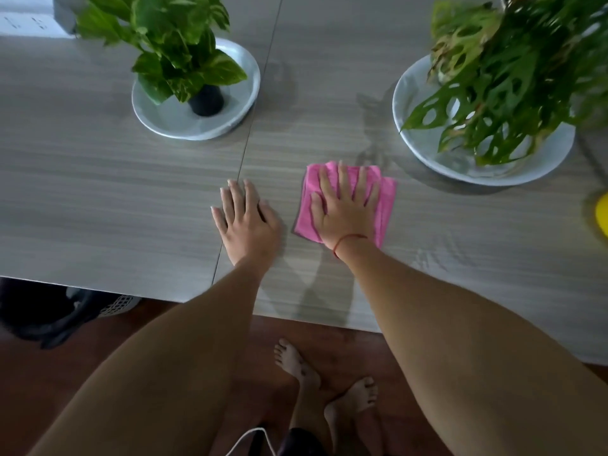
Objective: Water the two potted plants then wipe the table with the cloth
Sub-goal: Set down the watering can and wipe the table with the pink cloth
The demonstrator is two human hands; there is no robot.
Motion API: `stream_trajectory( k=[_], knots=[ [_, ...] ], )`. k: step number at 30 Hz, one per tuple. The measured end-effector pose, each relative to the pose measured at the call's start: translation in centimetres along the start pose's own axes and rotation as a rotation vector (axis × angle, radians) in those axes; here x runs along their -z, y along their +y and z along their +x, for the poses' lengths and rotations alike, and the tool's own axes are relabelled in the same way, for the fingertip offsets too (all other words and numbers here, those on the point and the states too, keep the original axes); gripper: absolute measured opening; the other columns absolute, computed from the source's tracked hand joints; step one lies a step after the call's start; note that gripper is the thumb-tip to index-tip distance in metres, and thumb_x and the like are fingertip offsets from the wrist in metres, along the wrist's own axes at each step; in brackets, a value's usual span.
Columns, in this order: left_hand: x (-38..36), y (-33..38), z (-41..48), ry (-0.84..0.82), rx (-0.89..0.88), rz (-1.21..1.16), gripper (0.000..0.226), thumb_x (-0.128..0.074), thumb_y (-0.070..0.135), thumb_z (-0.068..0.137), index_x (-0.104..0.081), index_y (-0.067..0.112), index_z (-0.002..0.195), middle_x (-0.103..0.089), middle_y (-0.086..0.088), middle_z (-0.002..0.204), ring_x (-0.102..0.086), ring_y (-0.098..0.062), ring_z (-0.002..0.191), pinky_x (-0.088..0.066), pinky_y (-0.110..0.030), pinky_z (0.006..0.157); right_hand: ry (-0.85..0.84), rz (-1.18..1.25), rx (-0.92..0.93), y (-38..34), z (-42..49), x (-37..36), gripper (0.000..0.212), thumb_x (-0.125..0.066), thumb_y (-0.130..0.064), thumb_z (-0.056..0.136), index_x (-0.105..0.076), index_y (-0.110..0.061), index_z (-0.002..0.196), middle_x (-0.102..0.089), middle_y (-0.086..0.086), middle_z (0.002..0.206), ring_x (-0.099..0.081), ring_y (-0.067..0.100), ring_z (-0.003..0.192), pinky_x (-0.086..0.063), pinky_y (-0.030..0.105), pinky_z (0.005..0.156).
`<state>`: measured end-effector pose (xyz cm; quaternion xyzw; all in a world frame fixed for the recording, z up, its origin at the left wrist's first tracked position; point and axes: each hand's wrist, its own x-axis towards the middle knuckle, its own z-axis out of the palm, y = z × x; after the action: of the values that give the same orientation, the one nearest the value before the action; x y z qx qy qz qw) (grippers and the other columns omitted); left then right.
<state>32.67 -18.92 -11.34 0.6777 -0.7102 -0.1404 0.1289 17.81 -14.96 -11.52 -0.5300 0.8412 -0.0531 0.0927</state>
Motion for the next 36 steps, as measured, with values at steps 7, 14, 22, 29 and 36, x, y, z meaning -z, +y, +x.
stream_trajectory(
  k=[7,14,22,29,36],
  knots=[
    [0.2,0.6,-0.4,-0.02,0.078,0.009,0.055,-0.023,0.034,0.102,-0.015,0.021,0.155,-0.007,-0.006,0.163,0.002,-0.021,0.151,0.005,-0.045,0.121,-0.091,-0.012,0.263,0.2,-4.2,0.3,0.055,-0.007,-0.051,0.1,0.005,-0.033,0.151,0.004,-0.003,0.161,0.01,0.033,0.147,0.001,0.054,0.12],
    [-1.2,4.3,-4.6,-0.036,0.034,-0.006,0.053,-0.026,0.037,0.103,-0.019,0.025,0.154,-0.011,-0.004,0.163,-0.001,-0.019,0.151,0.006,-0.044,0.121,-0.038,0.007,0.166,8.4,-7.1,1.3,0.053,-0.018,-0.049,0.099,-0.009,-0.037,0.15,-0.011,-0.009,0.16,0.0,0.029,0.149,-0.002,0.05,0.121],
    [-1.9,3.9,-4.6,-0.001,0.048,-0.007,0.054,-0.025,0.038,0.101,-0.022,0.028,0.153,-0.011,-0.001,0.163,0.0,-0.017,0.151,0.005,-0.045,0.121,-0.036,-0.02,-0.077,10.1,-5.0,2.1,0.057,-0.01,-0.052,0.097,-0.001,-0.035,0.151,-0.001,-0.004,0.161,0.002,0.037,0.147,0.003,0.055,0.119],
    [-2.0,3.9,-4.6,0.044,0.016,0.025,0.053,-0.031,0.034,0.101,-0.027,0.024,0.153,-0.018,-0.005,0.161,-0.007,-0.02,0.15,0.001,-0.046,0.121,-0.062,0.02,0.064,4.8,-4.7,1.2,0.055,-0.01,-0.049,0.098,-0.003,-0.034,0.151,0.001,-0.002,0.161,0.007,0.037,0.147,0.003,0.057,0.118],
    [-2.0,8.4,-5.5,-0.023,0.049,0.007,0.056,-0.025,0.033,0.1,-0.021,0.023,0.154,-0.009,-0.008,0.162,-0.001,-0.023,0.151,0.006,-0.048,0.118,-0.049,0.063,0.212,9.9,-8.3,1.7,0.051,-0.024,-0.045,0.101,-0.012,-0.037,0.15,-0.012,-0.007,0.16,-0.002,0.027,0.149,-0.003,0.05,0.121]
  ],
)
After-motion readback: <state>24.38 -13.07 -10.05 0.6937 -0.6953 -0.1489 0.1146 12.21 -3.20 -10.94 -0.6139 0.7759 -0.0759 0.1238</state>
